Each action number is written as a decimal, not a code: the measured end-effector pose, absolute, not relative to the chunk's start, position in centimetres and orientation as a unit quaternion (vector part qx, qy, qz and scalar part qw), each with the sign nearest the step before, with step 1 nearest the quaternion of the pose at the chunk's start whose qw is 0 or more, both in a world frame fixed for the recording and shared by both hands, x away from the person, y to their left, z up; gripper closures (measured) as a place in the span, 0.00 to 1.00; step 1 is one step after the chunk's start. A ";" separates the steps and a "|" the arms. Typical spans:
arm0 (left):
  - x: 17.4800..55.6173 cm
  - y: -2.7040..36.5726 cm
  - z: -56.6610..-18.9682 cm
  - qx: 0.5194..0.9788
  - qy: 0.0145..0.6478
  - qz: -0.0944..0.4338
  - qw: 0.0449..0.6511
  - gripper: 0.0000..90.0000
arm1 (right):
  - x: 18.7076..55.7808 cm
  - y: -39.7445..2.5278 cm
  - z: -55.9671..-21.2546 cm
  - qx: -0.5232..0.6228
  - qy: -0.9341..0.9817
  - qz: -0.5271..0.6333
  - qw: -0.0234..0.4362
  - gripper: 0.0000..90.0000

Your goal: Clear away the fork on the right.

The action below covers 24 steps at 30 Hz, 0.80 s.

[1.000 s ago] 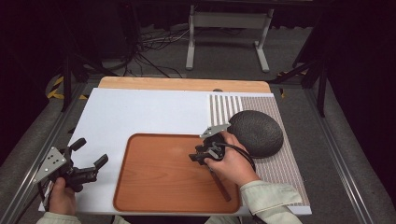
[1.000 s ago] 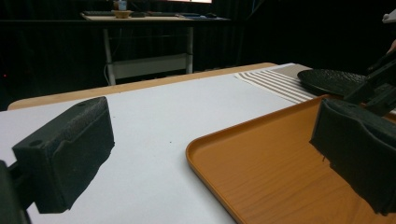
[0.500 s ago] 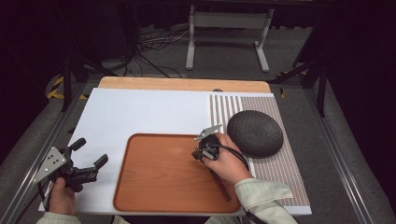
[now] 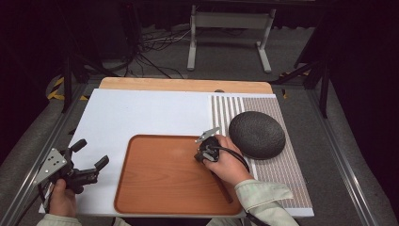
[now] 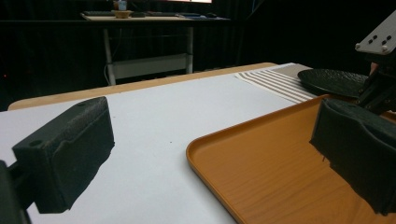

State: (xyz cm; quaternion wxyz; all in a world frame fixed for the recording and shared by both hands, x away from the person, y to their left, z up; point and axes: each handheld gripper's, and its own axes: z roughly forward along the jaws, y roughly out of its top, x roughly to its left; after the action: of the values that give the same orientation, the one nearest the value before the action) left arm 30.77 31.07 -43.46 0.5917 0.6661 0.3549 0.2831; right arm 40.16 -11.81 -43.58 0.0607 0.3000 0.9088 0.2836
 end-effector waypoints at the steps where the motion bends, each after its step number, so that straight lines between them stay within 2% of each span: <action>1: 30.8 31.1 -43.5 0.666 0.355 0.282 0.592 0.00 | 40.2 -11.8 -43.6 0.299 0.909 0.283 0.061 1.00; 24: 30.8 31.1 -43.5 0.665 0.356 0.283 0.593 0.00 | 41.1 -13.6 -43.5 0.329 0.902 0.268 0.081 1.00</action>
State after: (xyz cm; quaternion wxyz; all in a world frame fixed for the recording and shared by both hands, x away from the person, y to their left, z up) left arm 30.78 31.08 -43.46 0.5928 0.6650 0.3556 0.2826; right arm 41.10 -13.61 -43.49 0.0812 0.3292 0.9018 0.2681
